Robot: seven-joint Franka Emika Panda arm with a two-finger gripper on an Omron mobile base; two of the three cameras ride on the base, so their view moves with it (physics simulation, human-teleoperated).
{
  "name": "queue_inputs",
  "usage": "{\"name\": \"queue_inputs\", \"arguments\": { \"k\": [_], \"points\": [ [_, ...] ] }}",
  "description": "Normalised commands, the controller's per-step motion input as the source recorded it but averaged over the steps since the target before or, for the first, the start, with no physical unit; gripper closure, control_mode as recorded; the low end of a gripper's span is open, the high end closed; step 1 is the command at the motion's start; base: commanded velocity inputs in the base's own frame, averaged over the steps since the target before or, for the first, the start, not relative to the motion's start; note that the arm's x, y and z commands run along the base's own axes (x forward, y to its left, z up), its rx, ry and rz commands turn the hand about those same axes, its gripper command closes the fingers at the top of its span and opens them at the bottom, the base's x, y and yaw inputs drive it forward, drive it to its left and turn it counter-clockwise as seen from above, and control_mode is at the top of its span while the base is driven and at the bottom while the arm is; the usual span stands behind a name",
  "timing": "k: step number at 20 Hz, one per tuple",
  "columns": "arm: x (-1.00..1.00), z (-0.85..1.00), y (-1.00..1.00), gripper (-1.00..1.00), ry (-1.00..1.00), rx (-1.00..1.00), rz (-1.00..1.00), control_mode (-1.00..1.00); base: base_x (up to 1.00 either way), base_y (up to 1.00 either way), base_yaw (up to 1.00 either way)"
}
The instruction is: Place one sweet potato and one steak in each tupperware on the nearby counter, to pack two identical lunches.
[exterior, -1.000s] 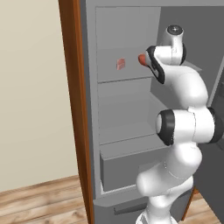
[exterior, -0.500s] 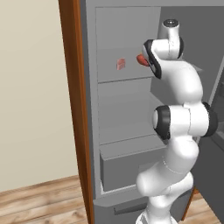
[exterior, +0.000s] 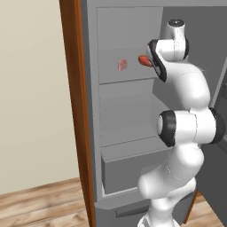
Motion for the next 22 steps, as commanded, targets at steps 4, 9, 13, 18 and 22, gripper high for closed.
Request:
{"name": "queue_inputs", "arguments": {
  "k": [4,9,13,18,22],
  "points": [
    [-1.0,-0.19,0.01,1.0,-0.07,0.0,0.1,-1.0,0.0,0.0,0.0],
    [-1.0,-0.03,0.08,1.0,-0.07,-0.03,0.16,-1.0,0.0,0.0,0.0],
    [-1.0,0.0,0.42,1.0,-0.07,-0.07,0.16,-1.0,0.0,0.0,0.0],
    [-1.0,0.0,0.6,1.0,0.0,-0.1,0.07,-1.0,0.0,0.0,0.0],
    [-1.0,0.0,0.46,1.0,0.0,-0.08,0.1,-1.0,0.0,0.0,0.0]
  ]
}}
